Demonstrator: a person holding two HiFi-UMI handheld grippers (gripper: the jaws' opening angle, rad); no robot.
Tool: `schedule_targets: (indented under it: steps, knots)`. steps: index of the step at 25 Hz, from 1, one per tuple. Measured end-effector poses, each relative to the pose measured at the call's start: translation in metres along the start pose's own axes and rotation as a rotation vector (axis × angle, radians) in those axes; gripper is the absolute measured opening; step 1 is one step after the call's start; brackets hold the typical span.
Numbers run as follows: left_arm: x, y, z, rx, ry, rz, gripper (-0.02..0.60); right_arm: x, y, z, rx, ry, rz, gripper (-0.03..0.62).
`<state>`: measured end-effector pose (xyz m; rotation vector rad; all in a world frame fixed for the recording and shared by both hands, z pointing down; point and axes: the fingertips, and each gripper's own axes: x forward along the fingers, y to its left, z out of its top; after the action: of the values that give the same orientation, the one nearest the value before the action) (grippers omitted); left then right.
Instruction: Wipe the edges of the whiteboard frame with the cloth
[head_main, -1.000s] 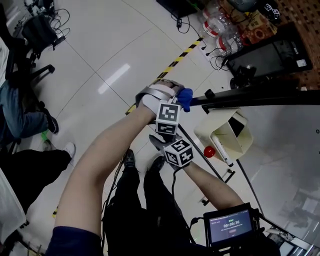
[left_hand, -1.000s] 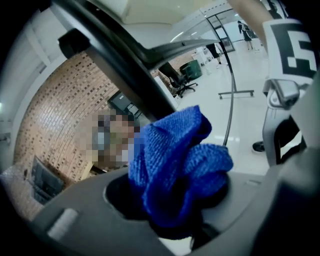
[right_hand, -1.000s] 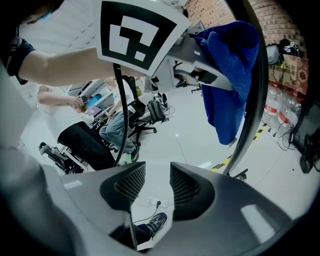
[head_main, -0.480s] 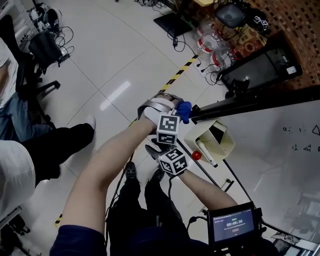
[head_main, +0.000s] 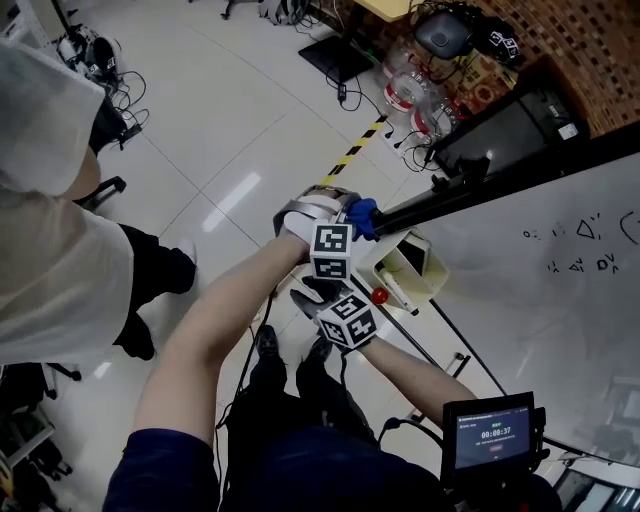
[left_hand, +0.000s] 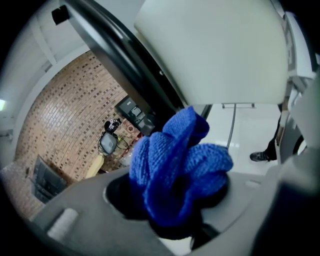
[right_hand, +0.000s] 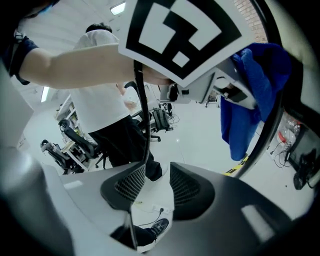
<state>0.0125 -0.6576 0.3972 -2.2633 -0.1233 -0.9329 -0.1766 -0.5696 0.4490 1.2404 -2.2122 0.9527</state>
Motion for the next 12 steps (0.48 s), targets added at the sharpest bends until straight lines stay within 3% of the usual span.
schedule_targets:
  steps: [3, 9, 12]
  knots:
    - [-0.008, 0.01, 0.005, 0.03, 0.006, 0.013, 0.206, -0.014, 0.014, 0.013, 0.001, -0.019, 0.015, 0.153]
    - [-0.027, 0.027, 0.001, 0.206, 0.081, 0.033, 0.207, -0.034, 0.038, 0.035, 0.017, -0.066, 0.033, 0.152]
    - [-0.041, 0.042, -0.003, 0.218, 0.117, 0.073, 0.206, -0.044, 0.042, 0.048, 0.066, -0.105, 0.035, 0.149]
